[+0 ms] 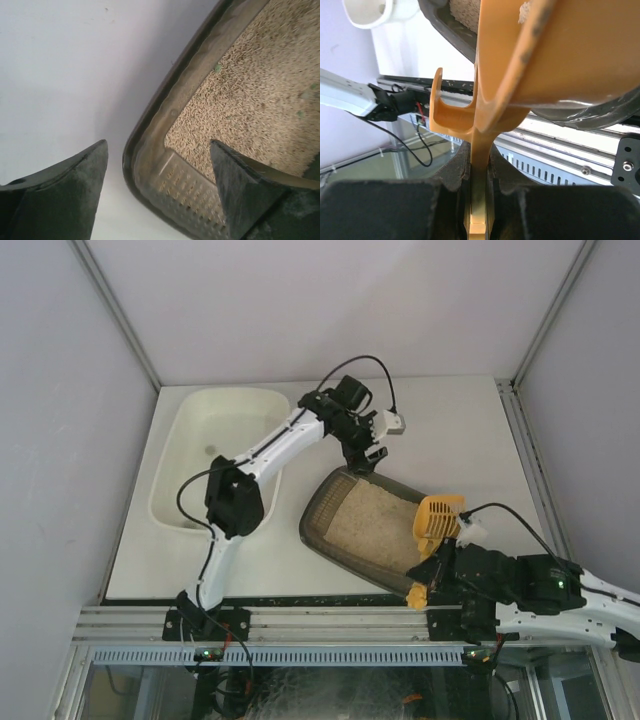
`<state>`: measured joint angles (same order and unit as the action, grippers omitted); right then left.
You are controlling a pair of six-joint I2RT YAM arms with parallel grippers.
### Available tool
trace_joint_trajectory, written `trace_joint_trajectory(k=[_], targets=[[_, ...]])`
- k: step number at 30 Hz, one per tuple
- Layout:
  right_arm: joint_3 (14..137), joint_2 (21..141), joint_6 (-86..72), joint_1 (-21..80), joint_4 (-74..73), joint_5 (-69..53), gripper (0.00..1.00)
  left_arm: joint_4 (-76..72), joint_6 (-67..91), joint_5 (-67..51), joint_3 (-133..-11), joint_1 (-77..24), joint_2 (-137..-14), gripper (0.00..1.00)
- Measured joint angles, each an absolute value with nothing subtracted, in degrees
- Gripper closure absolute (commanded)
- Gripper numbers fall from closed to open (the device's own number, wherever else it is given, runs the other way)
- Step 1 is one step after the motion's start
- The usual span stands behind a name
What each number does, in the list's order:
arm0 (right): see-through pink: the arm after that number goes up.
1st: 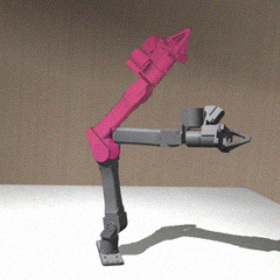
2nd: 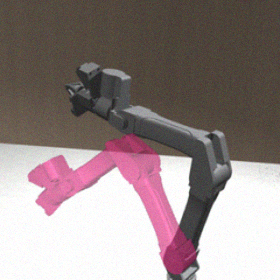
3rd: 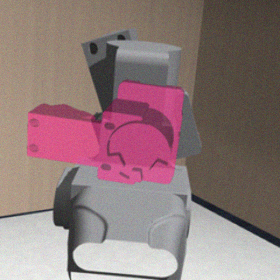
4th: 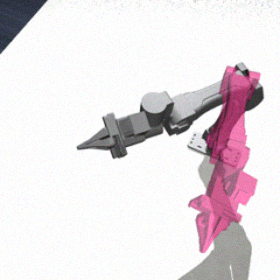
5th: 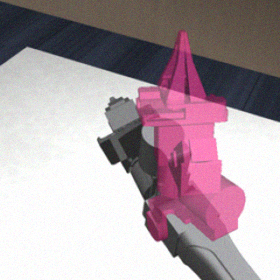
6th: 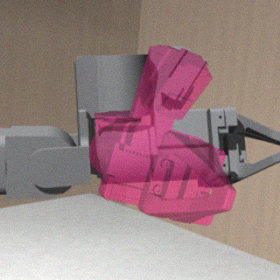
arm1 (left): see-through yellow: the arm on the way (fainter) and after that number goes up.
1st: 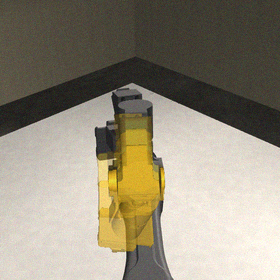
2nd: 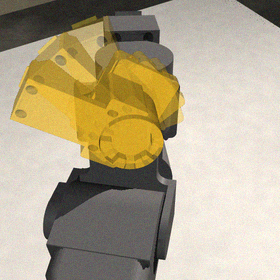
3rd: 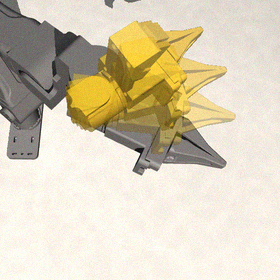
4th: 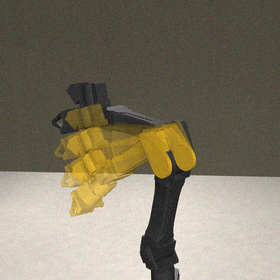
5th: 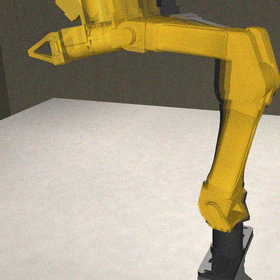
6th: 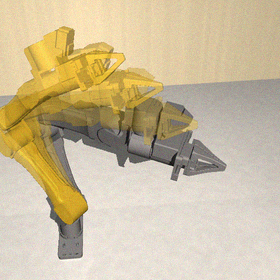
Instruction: Clean the litter box
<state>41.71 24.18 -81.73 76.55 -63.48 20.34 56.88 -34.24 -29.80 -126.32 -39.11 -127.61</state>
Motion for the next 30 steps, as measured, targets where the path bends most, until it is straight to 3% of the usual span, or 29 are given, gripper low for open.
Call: trace_joint_trajectory(k=[6,9,13,16,23,30], targets=[[41.71,21.06,-84.25,76.55,-63.48,22.09,1.00,55.96,-35.62,-27.22,-126.50,-42.37,-135.90,0.28],[41.67,21.06,-84.82,76.55,-63.64,22.48,1.00,54.11,-36.77,-26.98,-126.50,-42.61,-137.93,0.44],[41.65,20.71,-85.12,76.58,-63.96,23.07,1.00,53.54,-38.37,-27.27,-126.54,-42.44,-137.99,0.75],[41.65,20.08,-85.36,76.58,-64.42,23.46,1.00,54.04,-41.45,-26.65,-126.72,-42.65,-137.99,0.83],[41.65,19.99,-85.10,76.58,-65.23,23.27,1.00,52.84,-34.85,-23.22,-124.75,-43.00,-137.43,0.88],[41.65,19.99,-84.58,76.58,-66.46,23.00,1.00,43.88,-31.33,-23.03,-111.07,-43.77,-129.01,0.78]])
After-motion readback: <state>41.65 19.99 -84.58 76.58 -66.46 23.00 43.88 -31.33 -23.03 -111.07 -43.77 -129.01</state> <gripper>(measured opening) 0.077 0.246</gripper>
